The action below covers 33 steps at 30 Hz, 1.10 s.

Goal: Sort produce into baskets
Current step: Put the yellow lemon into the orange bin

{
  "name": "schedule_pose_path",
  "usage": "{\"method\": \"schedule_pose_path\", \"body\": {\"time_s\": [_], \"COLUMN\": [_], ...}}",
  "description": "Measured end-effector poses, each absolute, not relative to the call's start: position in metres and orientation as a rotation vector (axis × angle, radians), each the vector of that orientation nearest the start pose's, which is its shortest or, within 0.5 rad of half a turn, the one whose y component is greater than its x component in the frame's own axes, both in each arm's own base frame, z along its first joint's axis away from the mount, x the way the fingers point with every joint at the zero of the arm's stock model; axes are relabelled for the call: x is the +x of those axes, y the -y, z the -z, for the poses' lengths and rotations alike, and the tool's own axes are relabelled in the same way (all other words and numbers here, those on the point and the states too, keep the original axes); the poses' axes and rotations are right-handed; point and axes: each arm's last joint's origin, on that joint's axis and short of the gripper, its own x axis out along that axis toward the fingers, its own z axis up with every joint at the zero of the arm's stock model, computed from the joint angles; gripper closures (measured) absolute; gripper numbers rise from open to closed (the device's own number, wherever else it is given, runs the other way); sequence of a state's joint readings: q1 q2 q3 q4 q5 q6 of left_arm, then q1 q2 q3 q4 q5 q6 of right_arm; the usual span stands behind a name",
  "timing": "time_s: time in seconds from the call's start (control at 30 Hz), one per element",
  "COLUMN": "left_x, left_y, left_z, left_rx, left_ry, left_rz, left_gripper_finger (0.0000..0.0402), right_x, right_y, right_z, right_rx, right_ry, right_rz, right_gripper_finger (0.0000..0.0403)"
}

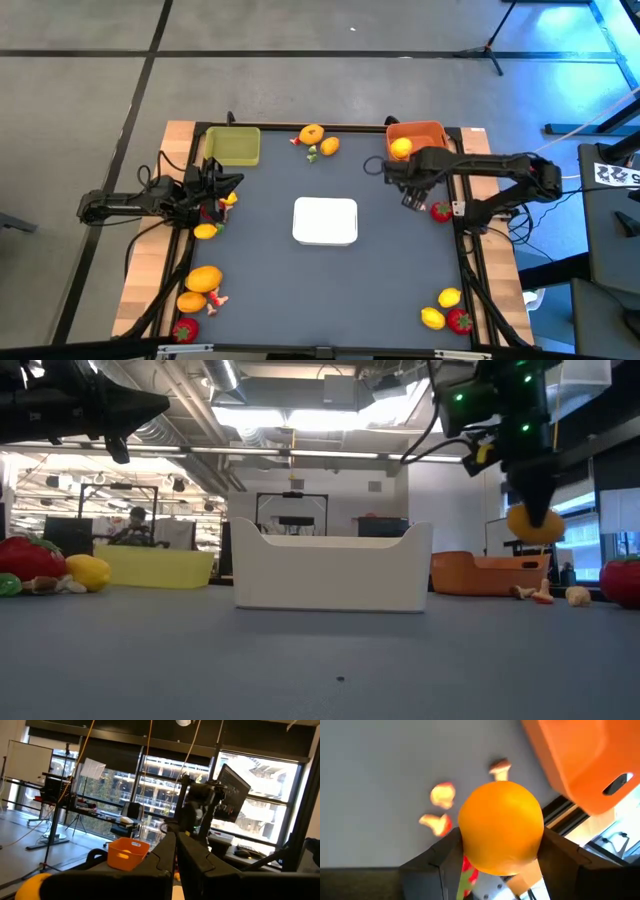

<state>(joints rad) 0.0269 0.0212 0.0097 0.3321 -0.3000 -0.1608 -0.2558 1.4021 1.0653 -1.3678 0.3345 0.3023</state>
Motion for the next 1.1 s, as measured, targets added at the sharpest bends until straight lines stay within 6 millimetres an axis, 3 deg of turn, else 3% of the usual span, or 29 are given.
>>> {"method": "schedule_pose_path", "body": {"time_s": [0.67,1.1], "left_x": [0.092,0.092], "left_y": [-0.011,-0.011], "left_z": [-0.196,-0.196], "left_rx": [-0.213,-0.217], "left_ry": [0.344,0.340], "left_rz": [-0.296,-0.296], "left_gripper_finger": [0.0389,0.0389], "right_x": [0.180,0.161], "right_y": [0.176,0.223], "right_z": [-0.248,-0.227], "right_rx": [0.326,0.428], "right_ry": [-1.299,-1.277], "right_rz": [1.003,1.081], "right_gripper_finger": [0.0196,0.0196]}}
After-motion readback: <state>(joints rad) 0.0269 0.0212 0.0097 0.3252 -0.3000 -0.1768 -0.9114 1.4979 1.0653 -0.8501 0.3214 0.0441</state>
